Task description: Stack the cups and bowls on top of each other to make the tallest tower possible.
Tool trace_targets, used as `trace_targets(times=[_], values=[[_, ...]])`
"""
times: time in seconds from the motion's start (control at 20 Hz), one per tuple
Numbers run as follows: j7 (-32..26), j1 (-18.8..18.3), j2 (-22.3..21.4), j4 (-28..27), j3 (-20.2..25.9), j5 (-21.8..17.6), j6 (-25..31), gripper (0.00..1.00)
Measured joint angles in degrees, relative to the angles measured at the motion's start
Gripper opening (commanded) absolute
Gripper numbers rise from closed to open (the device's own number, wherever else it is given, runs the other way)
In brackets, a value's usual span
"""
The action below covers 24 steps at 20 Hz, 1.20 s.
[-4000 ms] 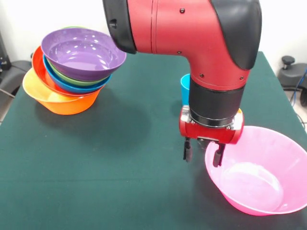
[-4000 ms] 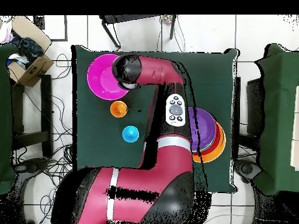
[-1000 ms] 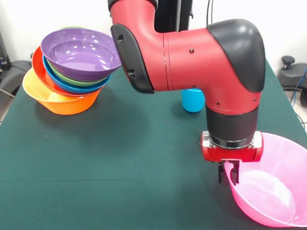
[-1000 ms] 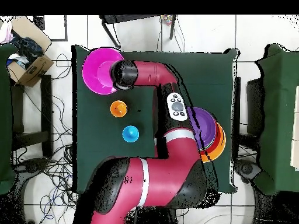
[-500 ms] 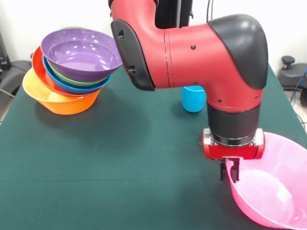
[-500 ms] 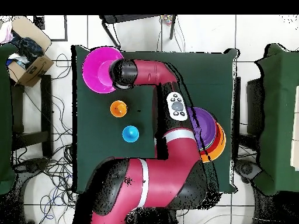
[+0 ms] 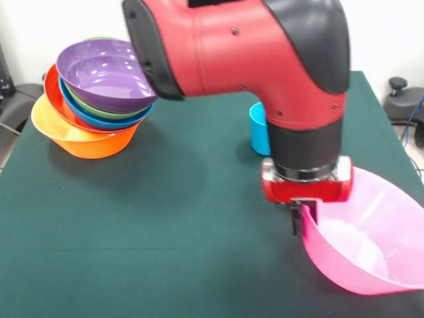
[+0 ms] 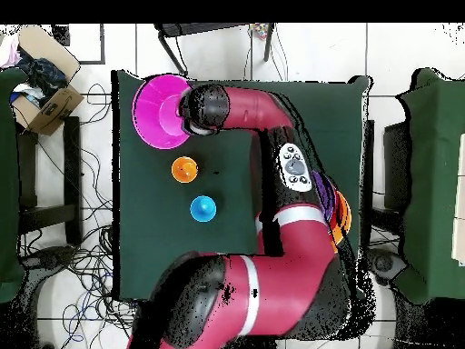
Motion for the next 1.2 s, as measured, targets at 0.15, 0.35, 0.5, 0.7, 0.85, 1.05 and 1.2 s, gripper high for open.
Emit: trace_targets(times=[0.15,0.35,0.5,0.7,0.85,1.05,1.2], values=[[-0.5,-3.0,-2.0,2.4,1.8,-0.1,0.6,0.0],[-3.2,-7.8,-4.6,5.6,5.5,-0.2,1.8,0.0],[-6.8,-11.5,-6.3,7.6,8.5,-0.4,3.8,0.0],[-10.6,-14.0,-7.8,8.6,10.9,-0.5,6.4,0.0],[-12.7,-15.0,-8.9,9.1,12.2,-0.6,8.4,0.0],[-15.4,-16.1,-10.9,9.7,14.3,-0.8,11.4,0.0],[-17.0,-17.4,-12.6,10.9,16.6,-1.1,12.3,0.0]])
